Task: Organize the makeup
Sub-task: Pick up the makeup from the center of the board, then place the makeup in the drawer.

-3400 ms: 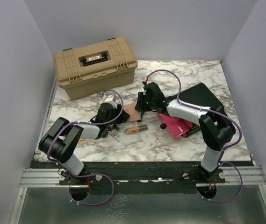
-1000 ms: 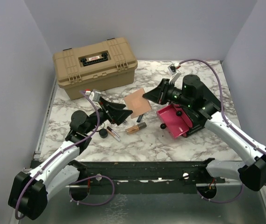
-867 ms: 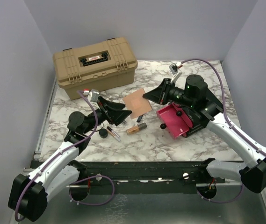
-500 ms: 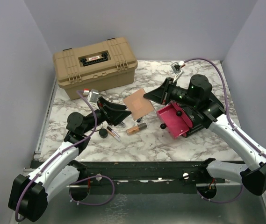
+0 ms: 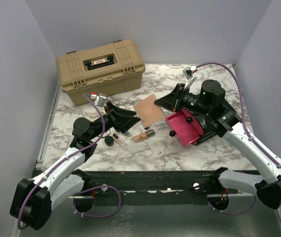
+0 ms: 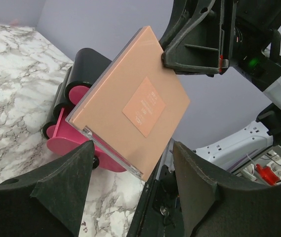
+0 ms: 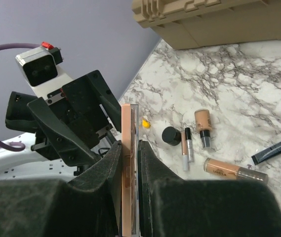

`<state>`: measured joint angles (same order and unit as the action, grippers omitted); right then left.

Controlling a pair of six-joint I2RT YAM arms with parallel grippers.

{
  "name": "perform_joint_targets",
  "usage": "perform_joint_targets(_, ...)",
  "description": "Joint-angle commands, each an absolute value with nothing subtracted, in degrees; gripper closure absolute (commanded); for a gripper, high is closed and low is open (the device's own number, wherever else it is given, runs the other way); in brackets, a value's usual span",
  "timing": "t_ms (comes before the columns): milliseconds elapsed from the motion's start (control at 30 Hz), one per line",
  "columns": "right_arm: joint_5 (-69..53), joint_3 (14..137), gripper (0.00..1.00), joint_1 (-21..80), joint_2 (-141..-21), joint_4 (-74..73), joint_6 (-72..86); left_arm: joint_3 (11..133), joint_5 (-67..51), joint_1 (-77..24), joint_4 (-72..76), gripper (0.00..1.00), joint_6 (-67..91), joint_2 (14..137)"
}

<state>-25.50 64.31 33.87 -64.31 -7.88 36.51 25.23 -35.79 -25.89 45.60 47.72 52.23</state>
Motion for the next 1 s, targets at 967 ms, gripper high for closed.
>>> perform_joint_targets(967, -28.29, 62.07, 0.85, 34.37, -62.23, -0.94, 40.51, 23.51, -35.97, -26.19, 55.69, 0.28, 52.89, 54.37)
